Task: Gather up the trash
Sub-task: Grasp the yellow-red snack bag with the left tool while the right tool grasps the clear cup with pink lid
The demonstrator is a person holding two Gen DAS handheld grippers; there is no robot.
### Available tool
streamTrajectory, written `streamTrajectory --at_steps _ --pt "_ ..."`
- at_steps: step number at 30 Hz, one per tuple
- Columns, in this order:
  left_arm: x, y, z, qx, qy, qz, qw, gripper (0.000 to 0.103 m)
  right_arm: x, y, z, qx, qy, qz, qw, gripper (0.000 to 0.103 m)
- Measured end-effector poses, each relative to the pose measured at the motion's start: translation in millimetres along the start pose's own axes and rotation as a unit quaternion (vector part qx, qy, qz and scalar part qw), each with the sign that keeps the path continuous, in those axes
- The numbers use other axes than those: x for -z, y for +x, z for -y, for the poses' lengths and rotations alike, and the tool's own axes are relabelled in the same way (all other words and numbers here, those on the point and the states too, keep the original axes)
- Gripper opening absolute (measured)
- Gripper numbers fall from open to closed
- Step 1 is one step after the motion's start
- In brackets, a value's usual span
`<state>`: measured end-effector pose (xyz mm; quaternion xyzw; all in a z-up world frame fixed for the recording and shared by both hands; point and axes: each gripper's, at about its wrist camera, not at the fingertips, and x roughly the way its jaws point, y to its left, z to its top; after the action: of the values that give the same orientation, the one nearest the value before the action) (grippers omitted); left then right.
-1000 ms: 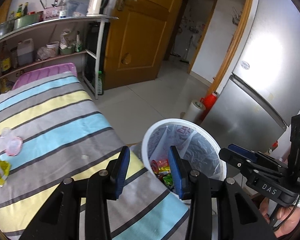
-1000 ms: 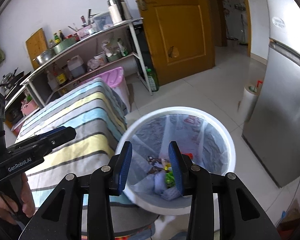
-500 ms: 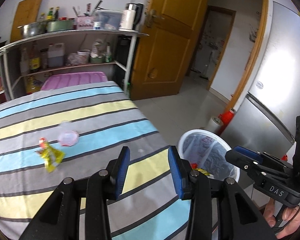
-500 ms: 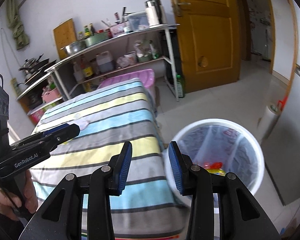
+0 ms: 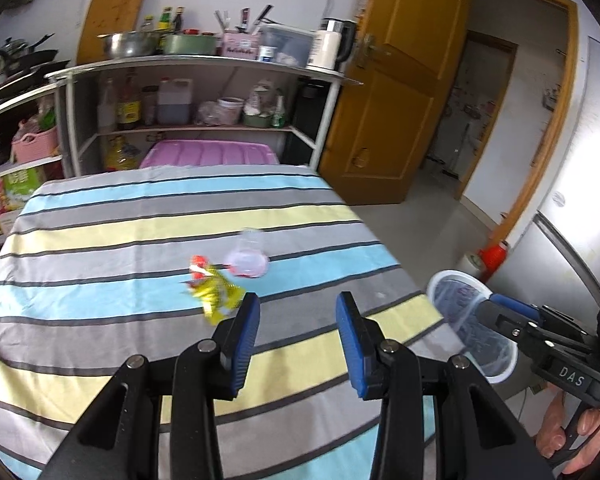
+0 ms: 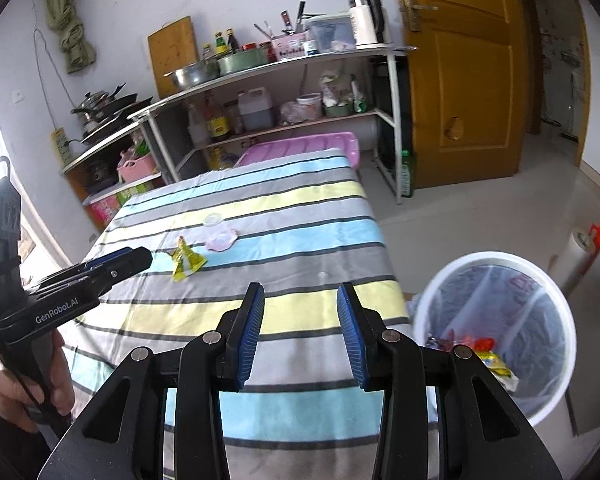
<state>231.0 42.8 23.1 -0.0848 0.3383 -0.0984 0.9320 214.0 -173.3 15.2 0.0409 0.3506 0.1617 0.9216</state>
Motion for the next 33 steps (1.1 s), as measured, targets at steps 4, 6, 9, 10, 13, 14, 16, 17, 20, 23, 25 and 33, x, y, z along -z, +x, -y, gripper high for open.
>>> streamTrajectory --at_steps 4,6,9,10,13,14,16,17,20,23,25,33 --pt "0 6 -20 -0.022 -0.015 -0.006 0.9996 0.042 -4 13 -9 -0.008 -0.008 -0.005 1.0 0.039" --pt "0 12 -28 -0.032 -0.022 -0.009 0.9992 0.048 -7 22 -14 -0.011 -0.012 -0.009 1.0 0.039" --pt "0 22 -37 -0.04 -0.033 -0.014 0.9985 0.056 -10 32 -19 -0.015 -0.016 -0.013 1.0 0.039" --pt "0 27 -40 -0.042 -0.036 -0.017 0.9983 0.056 -10 36 -21 -0.017 -0.017 -0.014 1.0 0.039" --pt "-1 42 -44 -0.046 -0.041 -0.029 0.9977 0.056 -13 46 -24 -0.02 -0.018 -0.018 0.999 0.039" --pt "0 47 -45 -0.048 -0.042 -0.033 0.9974 0.056 -14 49 -25 -0.021 -0.019 -0.019 0.999 0.039" --pt "1 58 -47 -0.055 -0.045 -0.041 0.9966 0.056 -16 55 -25 -0.022 -0.02 -0.02 0.999 0.039" --pt "0 63 -48 -0.057 -0.047 -0.045 0.9963 0.056 -17 57 -25 -0.022 -0.02 -0.021 0.999 0.039" --pt "-1 77 -52 -0.057 -0.058 -0.056 0.9951 0.056 -19 66 -25 -0.021 -0.019 -0.026 0.999 0.039" --pt "-2 85 -53 -0.062 -0.062 -0.061 0.9943 0.056 -20 75 -24 -0.021 -0.019 -0.031 0.999 0.039" --pt "-1 91 -56 -0.071 -0.069 -0.07 0.9926 0.056 -21 80 -24 -0.023 -0.018 -0.032 0.999 0.039" --pt "2 101 -65 -0.082 -0.074 -0.085 0.9902 0.039 -26 98 -34 -0.032 -0.023 -0.037 0.999 0.039"
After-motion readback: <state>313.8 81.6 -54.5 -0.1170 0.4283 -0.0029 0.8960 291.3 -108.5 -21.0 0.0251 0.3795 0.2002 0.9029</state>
